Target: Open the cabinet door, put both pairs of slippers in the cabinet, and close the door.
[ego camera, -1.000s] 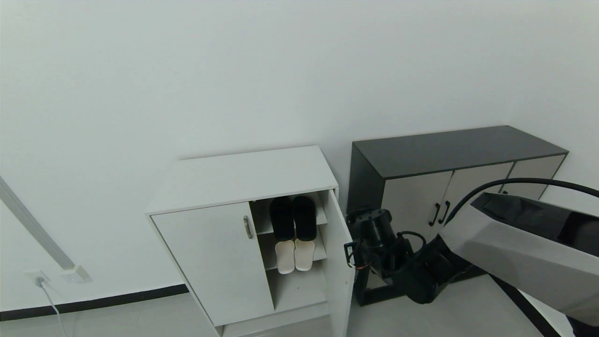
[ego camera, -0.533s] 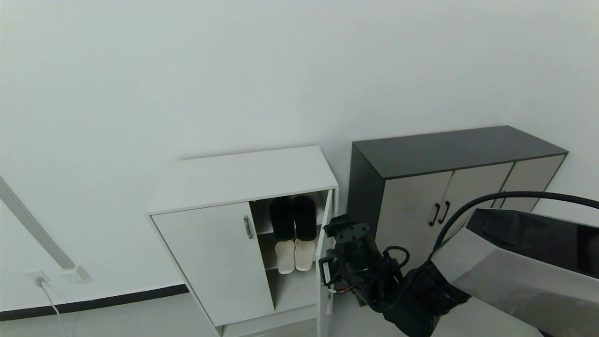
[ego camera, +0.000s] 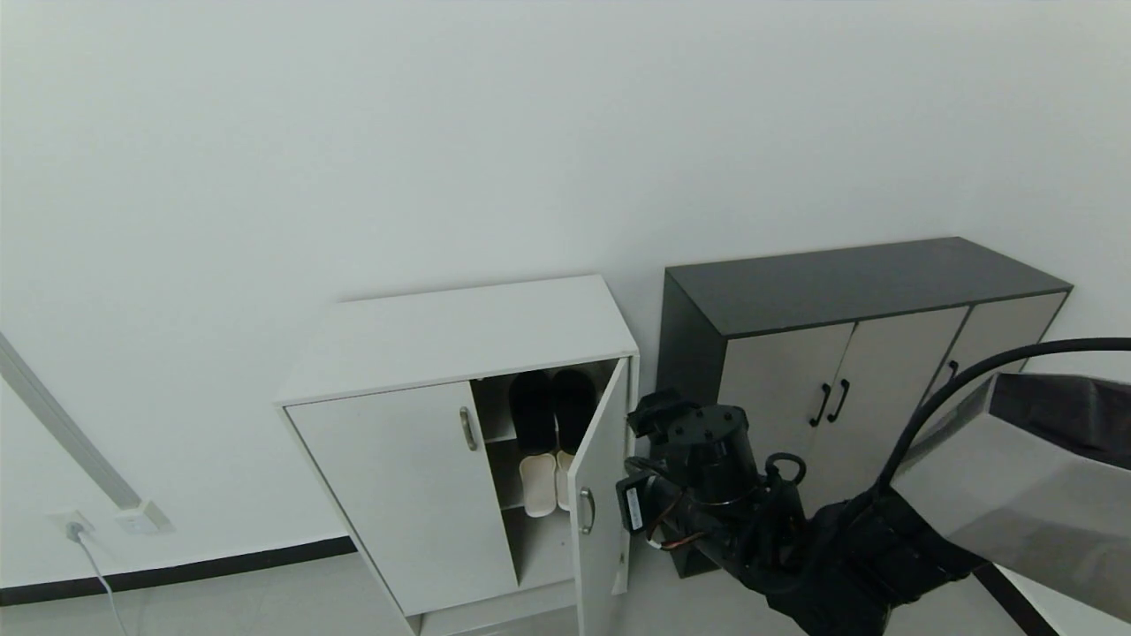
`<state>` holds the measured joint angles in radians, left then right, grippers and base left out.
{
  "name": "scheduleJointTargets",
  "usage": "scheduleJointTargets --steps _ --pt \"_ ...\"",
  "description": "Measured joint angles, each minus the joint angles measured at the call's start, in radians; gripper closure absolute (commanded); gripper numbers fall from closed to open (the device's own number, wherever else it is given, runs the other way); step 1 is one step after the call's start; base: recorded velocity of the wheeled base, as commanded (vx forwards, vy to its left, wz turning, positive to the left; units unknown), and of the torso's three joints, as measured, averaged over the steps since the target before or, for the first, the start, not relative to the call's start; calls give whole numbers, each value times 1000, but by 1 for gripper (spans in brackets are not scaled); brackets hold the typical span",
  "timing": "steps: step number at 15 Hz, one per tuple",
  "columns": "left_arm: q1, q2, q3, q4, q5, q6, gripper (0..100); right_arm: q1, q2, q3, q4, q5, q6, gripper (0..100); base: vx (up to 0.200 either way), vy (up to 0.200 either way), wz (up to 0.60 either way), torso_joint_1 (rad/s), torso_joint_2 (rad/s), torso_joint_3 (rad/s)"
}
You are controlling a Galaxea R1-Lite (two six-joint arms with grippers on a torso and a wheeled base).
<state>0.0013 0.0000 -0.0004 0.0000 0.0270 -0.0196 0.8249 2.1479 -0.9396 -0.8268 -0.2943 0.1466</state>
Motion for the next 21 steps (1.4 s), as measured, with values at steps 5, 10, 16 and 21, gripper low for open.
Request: scheduleJointTargets --steps 5,10,16,21 --pt "0 0 -1 1 -2 0 100 1 -13 10 -1 4 0 100 0 0 480 -1 -1 3" --pt "1 0 -1 -1 -2 0 100 -8 -14 37 -53 -1 -13 100 0 0 0 0 0 0" --pt "0 0 -1 1 -4 3 100 -34 -41 81 -56 -85 -68 100 67 0 0 1 2 -2" --pt "0 0 -1 0 -4 4 100 -56 -80 268 -125 -83 -69 100 160 0 0 3 -2 4"
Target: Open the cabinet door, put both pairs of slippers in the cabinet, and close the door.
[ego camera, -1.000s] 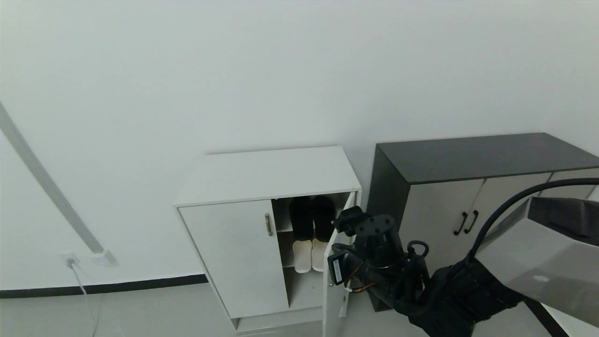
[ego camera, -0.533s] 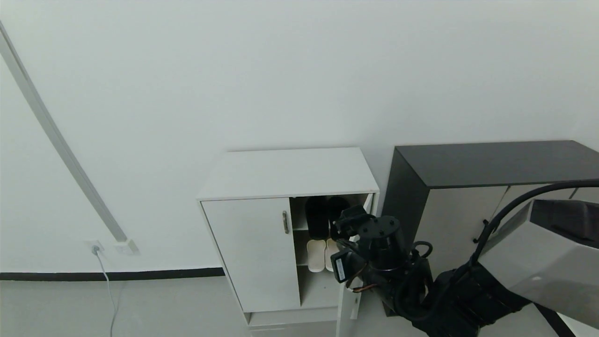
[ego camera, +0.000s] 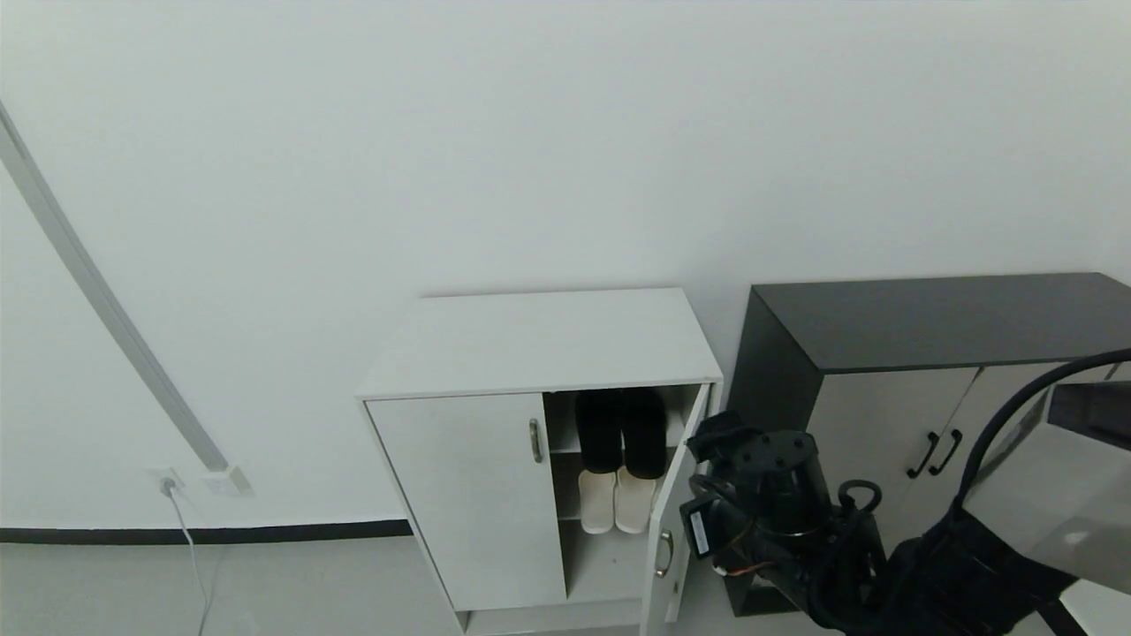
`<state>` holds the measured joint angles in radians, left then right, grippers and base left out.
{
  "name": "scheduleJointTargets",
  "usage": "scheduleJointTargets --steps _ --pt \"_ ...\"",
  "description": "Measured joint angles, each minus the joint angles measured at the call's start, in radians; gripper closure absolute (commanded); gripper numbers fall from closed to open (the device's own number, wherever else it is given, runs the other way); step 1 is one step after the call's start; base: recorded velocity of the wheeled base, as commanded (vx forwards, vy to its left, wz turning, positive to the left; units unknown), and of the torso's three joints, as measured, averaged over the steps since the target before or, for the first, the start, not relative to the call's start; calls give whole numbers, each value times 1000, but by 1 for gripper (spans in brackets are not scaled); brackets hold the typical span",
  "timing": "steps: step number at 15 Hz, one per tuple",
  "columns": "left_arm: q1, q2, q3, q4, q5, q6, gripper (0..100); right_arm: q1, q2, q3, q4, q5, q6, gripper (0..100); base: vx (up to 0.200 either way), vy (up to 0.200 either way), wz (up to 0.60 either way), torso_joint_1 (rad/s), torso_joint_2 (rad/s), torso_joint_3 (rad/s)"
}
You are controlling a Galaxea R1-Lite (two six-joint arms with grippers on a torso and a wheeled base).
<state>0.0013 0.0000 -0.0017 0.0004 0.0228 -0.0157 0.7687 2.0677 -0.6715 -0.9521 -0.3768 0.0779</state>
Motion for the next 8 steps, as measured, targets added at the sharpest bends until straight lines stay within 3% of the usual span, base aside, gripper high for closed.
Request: scheduleJointTargets --steps 4,8 --pt "0 0 0 0 0 0 100 0 11 147 -107 36 3 100 0 0 0 0 0 0" --pt "0 0 0 0 0 -1 100 -6 87 140 -194 48 6 100 0 0 0 0 0 0"
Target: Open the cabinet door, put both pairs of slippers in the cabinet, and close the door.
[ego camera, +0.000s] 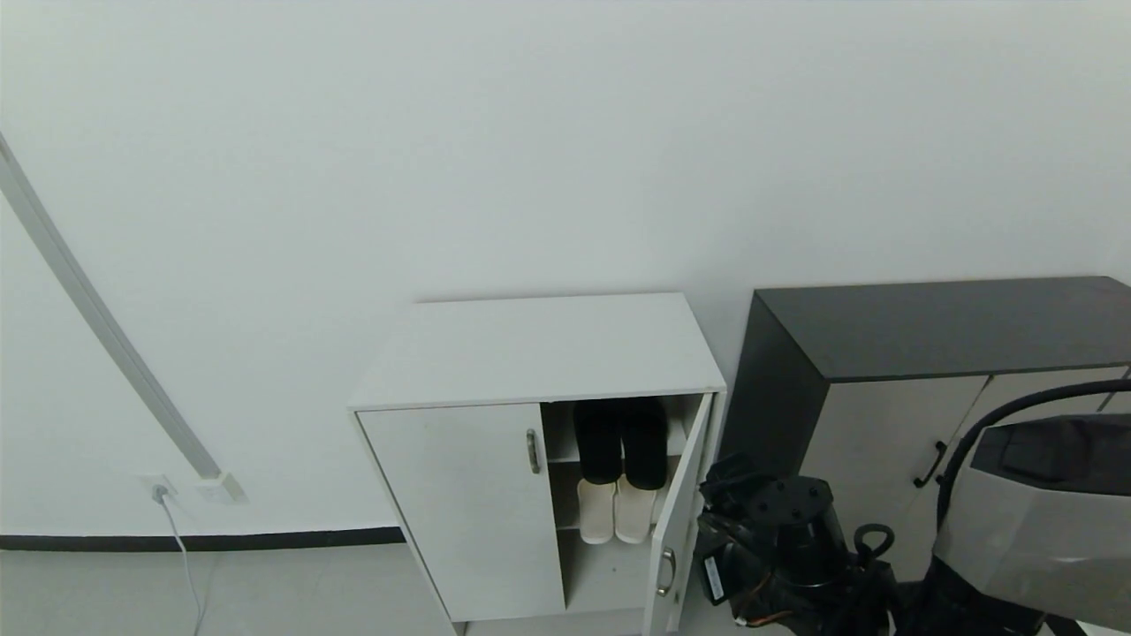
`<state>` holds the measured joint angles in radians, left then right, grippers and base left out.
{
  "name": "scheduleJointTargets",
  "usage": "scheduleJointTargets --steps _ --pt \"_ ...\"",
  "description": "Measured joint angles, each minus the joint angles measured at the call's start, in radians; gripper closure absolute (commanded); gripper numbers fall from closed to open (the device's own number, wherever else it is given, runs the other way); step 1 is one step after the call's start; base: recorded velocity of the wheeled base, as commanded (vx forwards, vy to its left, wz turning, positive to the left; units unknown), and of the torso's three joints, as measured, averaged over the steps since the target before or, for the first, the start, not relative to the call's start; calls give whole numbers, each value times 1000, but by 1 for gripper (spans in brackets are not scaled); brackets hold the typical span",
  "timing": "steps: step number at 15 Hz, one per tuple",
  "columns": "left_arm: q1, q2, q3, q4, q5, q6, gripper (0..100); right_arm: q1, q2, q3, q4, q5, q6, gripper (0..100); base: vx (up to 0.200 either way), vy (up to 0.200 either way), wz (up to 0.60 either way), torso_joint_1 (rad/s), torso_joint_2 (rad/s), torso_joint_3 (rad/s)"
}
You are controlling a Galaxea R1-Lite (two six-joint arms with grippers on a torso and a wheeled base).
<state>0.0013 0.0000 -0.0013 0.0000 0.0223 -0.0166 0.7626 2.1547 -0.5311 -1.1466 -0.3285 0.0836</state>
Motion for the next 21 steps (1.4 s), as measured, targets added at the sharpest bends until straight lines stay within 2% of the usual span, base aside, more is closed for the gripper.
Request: scheduleJointTargets --steps 4,13,21 --pt "0 0 0 0 0 0 100 -18 84 -59 -17 41 2 100 0 0 0 0 0 0" --pt "0 0 0 0 0 0 100 -40 218 -275 -7 47 -1 100 0 0 0 0 0 0" --pt "0 0 0 0 0 0 100 -61 270 -485 110 56 -5 100 0 0 0 0 0 0"
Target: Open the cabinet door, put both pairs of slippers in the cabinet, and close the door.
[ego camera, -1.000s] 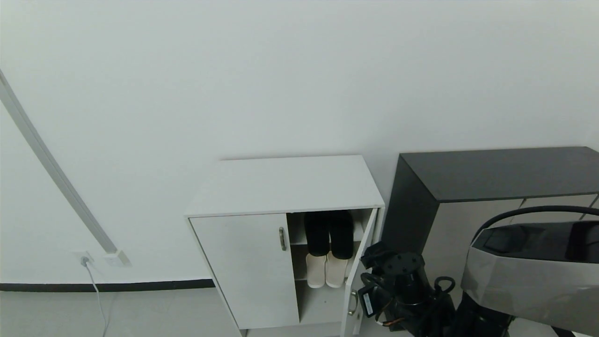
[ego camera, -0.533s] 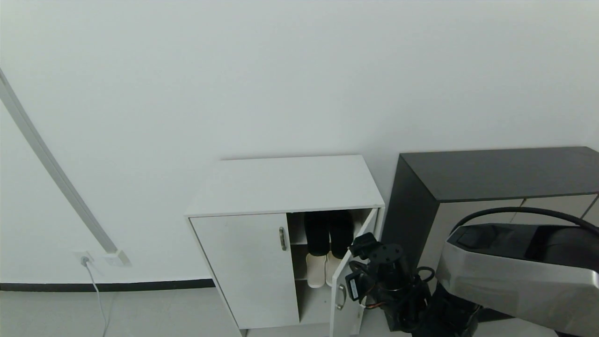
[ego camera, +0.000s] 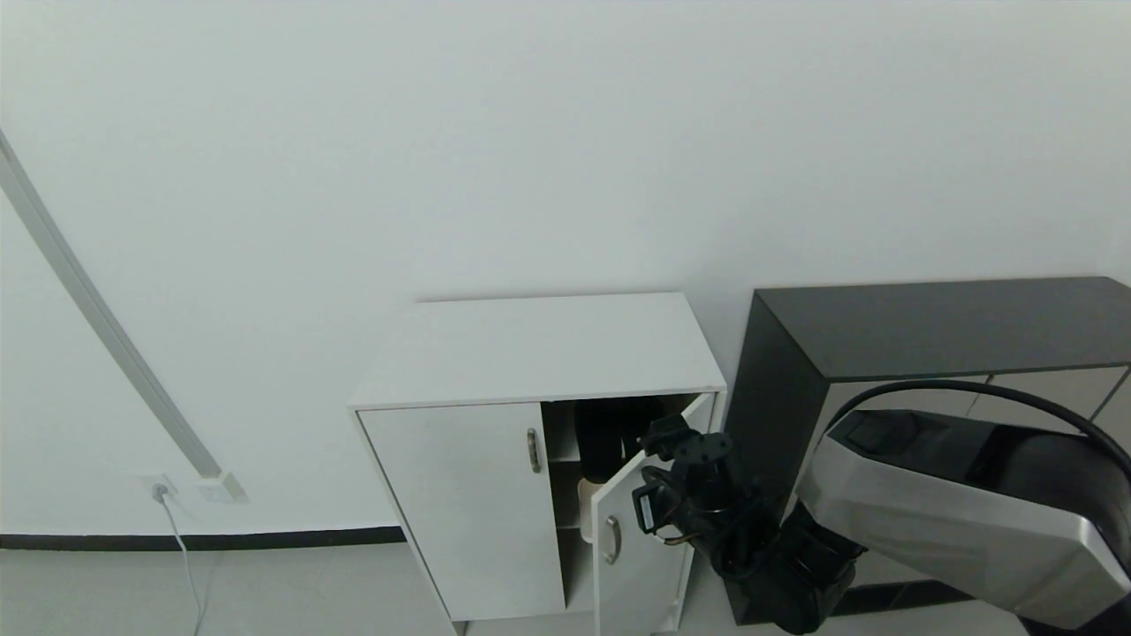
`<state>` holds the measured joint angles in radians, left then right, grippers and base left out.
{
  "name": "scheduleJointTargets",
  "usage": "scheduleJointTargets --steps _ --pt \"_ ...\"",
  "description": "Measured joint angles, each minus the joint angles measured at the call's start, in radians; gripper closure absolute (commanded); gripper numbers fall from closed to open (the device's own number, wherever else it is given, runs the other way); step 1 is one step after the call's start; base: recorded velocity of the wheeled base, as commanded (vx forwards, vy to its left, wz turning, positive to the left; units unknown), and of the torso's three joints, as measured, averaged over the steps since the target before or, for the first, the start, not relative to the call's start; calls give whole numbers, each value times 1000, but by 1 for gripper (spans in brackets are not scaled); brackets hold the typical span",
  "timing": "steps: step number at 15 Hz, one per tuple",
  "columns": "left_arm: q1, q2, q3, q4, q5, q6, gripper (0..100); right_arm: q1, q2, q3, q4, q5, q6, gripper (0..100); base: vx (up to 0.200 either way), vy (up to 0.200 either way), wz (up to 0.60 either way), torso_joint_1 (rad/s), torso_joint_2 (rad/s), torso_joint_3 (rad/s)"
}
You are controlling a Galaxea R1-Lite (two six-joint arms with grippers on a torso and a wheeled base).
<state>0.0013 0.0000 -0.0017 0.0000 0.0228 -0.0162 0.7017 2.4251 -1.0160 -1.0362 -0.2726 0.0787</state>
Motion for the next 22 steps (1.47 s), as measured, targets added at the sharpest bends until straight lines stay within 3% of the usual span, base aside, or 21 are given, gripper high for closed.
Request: scheduleJointTargets --steps 17,22 --pt "0 0 0 0 1 -2 100 -72 161 -414 230 12 -1 100 0 0 0 0 0 0" --pt "0 0 0 0 3 -2 100 -88 182 -480 275 12 -2 100 0 0 0 0 0 0"
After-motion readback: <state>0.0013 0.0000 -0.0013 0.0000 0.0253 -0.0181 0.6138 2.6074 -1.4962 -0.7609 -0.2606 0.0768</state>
